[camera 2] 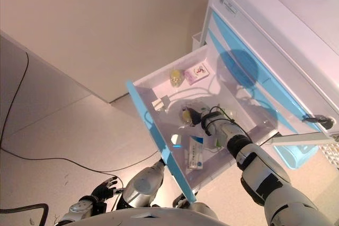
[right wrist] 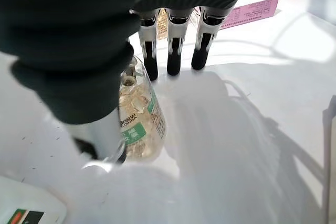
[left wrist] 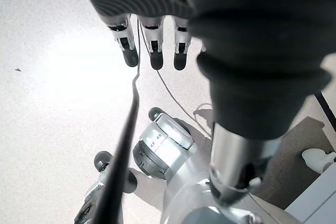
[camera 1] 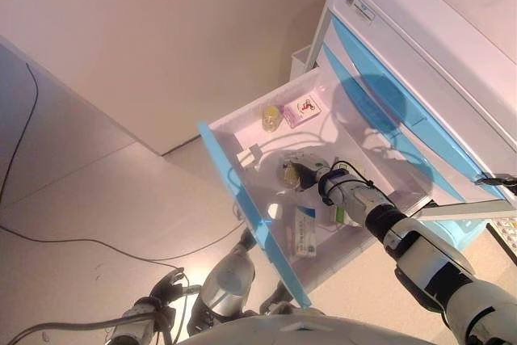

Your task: Open the drawer and pick up the medicine

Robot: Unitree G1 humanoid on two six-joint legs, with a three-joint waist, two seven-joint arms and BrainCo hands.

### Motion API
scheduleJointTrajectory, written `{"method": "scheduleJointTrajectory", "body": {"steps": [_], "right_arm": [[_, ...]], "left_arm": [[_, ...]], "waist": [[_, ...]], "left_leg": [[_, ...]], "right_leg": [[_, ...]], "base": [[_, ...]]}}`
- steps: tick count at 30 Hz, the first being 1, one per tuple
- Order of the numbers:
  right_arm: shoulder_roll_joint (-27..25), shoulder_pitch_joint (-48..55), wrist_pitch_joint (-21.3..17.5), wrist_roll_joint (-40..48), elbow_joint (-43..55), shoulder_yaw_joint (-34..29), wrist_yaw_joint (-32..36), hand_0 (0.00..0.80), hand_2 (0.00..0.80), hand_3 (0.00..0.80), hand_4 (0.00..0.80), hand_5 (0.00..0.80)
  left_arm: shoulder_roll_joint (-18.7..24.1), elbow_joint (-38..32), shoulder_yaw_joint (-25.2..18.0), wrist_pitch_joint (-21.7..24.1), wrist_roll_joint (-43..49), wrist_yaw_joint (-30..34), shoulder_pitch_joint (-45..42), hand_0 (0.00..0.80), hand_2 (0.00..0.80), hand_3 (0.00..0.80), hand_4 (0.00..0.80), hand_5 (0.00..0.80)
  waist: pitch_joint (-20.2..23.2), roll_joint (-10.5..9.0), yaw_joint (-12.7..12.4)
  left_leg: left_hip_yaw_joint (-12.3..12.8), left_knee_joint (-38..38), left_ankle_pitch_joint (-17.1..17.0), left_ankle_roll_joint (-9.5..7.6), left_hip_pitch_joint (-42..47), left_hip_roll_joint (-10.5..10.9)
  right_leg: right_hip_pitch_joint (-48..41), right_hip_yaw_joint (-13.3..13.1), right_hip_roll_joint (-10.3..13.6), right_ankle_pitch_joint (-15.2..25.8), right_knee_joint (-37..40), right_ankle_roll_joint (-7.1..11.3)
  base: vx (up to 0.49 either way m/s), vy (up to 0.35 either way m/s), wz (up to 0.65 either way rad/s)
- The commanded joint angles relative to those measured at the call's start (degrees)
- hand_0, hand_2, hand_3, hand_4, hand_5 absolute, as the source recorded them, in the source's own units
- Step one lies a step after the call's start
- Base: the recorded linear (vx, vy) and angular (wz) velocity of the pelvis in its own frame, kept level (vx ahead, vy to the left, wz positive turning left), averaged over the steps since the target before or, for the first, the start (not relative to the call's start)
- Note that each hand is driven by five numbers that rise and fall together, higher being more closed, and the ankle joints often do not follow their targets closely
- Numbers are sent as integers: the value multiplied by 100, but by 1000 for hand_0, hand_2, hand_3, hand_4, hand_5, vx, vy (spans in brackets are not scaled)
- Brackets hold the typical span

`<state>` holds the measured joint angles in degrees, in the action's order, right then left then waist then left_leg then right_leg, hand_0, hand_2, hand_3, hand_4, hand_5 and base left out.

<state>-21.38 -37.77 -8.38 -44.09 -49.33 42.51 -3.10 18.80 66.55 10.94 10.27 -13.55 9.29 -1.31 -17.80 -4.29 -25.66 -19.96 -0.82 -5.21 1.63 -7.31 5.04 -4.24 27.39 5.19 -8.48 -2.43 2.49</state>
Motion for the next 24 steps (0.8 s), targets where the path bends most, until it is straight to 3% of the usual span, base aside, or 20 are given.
{"method": "scheduleJointTrajectory", "body": {"steps": [1,12,19,22,24], "right_arm": [[-52,-85,1,-59,252,126,-205,800,800,800,800,800],[-94,-59,68,-4,369,92,-249,800,800,800,800,800],[-259,-35,-122,-20,894,62,-184,800,800,800,800,800],[-585,5,-16,501,1985,65,594,800,800,800,800,800],[-914,96,365,1233,2803,27,1443,800,800,800,800,800]], "left_arm": [[162,28,110,134,-38,13,-122,0,0,0,0,0],[148,-26,123,155,-44,0,-179,0,0,0,0,0],[172,-48,38,89,49,-17,-185,0,0,0,0,0],[253,-99,-126,3,164,-41,-242,0,0,0,0,0],[336,-74,-250,-70,229,-32,-238,0,0,0,0,0]], "waist": [[75,106,-33],[48,123,-16],[66,57,51],[104,-65,152],[170,-168,281]], "left_leg": [[33,51,376,-278,116,251],[24,43,378,-285,115,258],[82,54,411,-294,166,230],[166,76,442,-295,230,173],[259,103,447,-296,265,123]], "right_leg": [[571,-541,374,419,-650,275],[579,-560,373,427,-652,283],[545,-592,363,492,-591,328],[501,-658,335,560,-522,366],[490,-729,304,626,-459,388]], "base": [[0,0,0],[0,0,0],[-2,-10,0],[-6,-56,-8],[-3,-60,-23]]}}
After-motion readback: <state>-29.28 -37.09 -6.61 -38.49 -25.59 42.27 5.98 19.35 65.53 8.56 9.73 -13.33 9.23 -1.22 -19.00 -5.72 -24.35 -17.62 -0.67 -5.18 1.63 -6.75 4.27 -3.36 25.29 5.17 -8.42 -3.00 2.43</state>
